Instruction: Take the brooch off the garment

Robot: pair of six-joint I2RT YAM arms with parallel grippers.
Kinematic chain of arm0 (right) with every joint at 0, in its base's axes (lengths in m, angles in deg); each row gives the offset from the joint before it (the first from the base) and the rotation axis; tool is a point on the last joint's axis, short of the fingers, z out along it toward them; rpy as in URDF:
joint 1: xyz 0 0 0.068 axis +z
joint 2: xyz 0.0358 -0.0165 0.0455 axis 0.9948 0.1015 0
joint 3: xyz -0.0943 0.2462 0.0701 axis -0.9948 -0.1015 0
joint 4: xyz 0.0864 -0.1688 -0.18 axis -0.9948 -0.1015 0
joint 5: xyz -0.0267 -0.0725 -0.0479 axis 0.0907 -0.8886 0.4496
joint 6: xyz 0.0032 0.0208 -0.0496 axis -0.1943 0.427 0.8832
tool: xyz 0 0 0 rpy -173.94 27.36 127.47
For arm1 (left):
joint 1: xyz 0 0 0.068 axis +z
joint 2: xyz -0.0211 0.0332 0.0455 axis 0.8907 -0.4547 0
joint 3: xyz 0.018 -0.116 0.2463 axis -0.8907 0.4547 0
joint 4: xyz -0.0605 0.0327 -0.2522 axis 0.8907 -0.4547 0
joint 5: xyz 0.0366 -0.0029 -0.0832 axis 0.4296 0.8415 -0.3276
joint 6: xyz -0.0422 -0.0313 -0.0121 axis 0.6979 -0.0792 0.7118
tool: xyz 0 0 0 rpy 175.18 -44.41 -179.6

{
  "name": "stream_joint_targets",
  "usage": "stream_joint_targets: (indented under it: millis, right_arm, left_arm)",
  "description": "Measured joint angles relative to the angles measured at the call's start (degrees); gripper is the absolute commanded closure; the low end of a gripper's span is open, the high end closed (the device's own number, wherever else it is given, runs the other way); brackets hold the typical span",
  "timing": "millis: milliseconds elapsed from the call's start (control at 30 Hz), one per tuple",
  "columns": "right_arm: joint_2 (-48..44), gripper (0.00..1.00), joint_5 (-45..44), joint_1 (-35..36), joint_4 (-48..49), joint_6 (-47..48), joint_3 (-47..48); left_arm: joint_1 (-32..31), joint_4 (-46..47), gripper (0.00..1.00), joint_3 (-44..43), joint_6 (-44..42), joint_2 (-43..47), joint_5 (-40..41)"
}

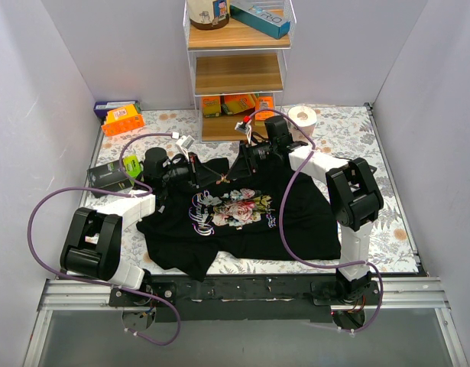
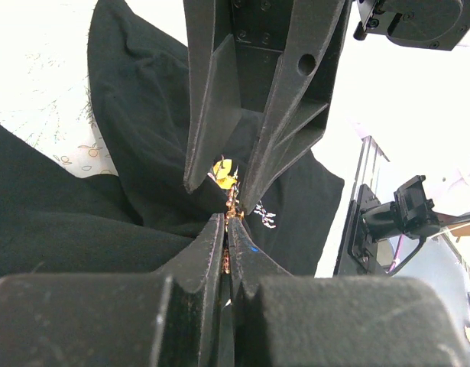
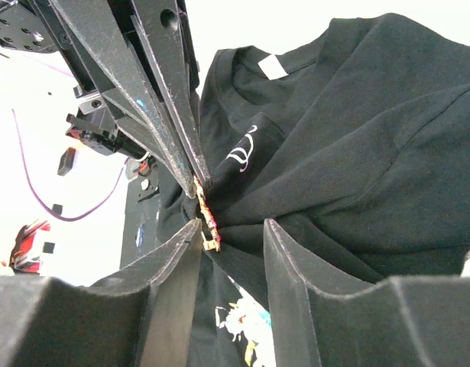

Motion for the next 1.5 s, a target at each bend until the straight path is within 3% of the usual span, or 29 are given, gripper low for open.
stream_joint_targets:
  millis: [400,600,733,767,800,833,867,900,1233,1500]
  right_arm:
    - [0.8,0.55,1.4,1.1,2.5,-1.4,0.0]
    - [1.3,0.71,2.4,1.7,2.8,-1.5,0.0]
    - [1.3,0.75,2.8,1.7,2.8,-1.4,0.0]
    - [1.3,0.78,2.8,1.7,2.7,-1.2,0.0]
    - [1.3,0.94,2.7,1.7,2.2,-0.6,0.2]
    - [1.3,0.99,2.5,1.7,1.4,0.4,0.6]
    - [1.3,0.99,2.4,1.7,0.0,1.8,1.2]
    - [1.3,0.99,2.3,1.7,-2.3,3.7,2.4]
    - [1.3,0.99,-6.5,2.2,-25.1,27.6,16.6]
    - [1.3,0.99,-10.1,3.1,-32.4,33.6,17.2]
  left_arm:
    - [0.0,0.0,1.00,0.0,0.0,0.0,0.0]
    - [0.0,-0.3,1.00,0.0,-0.1,0.0,0.0]
    - [0.2,-1.3,1.00,0.0,-0.5,0.0,0.0]
    - [0.3,-1.5,0.96,0.0,-0.9,0.0,0.0]
    - [0.3,-1.8,0.87,-0.1,-1.2,0.0,-0.1]
    - [0.4,-2.2,0.75,-0.1,-1.8,0.0,-0.2]
    - [0.4,-2.6,0.61,-0.1,-2.5,0.0,-0.3]
    - [0.4,-3.1,0.59,-0.1,-3.2,0.0,-0.3]
    - [0.5,-7.3,0.57,-0.6,-9.7,0.0,-2.5]
    - [0.4,-6.4,0.53,-1.3,-10.8,0.0,-2.6]
